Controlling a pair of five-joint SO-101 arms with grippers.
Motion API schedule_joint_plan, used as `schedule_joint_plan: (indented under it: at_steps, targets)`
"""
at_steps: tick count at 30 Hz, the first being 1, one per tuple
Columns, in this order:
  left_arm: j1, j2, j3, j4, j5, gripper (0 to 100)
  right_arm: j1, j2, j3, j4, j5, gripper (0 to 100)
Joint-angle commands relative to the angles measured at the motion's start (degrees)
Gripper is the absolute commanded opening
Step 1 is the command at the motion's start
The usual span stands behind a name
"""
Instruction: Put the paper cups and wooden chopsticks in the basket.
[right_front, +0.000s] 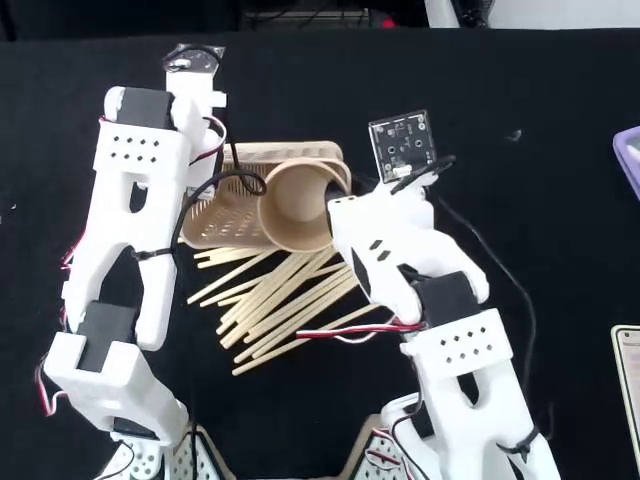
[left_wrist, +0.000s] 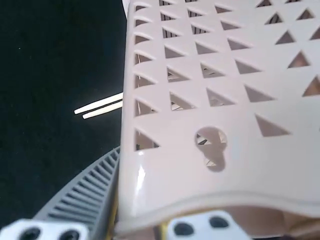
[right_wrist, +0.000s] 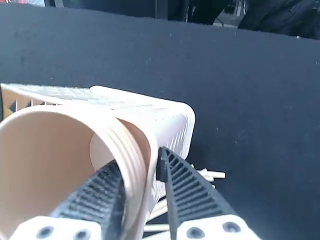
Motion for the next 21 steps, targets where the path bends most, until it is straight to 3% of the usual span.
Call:
schedule_joint_plan:
  at_steps: [1,14,21]
  targets:
    - [0.22,-1.14,1.19,0.88,-0.79,3,-0.35,-1.63,-3.38,2.73,0.53,1.0]
    - [3.3,-16.97,13.32,0.97,-0.79,3,-0.35,-1.63,-3.65,5.89,0.44,1.0]
    - [2.68,-15.56,10.24,0.62,-0.97,3,-0.35,-1.63,-7.43,6.24,0.53,1.0]
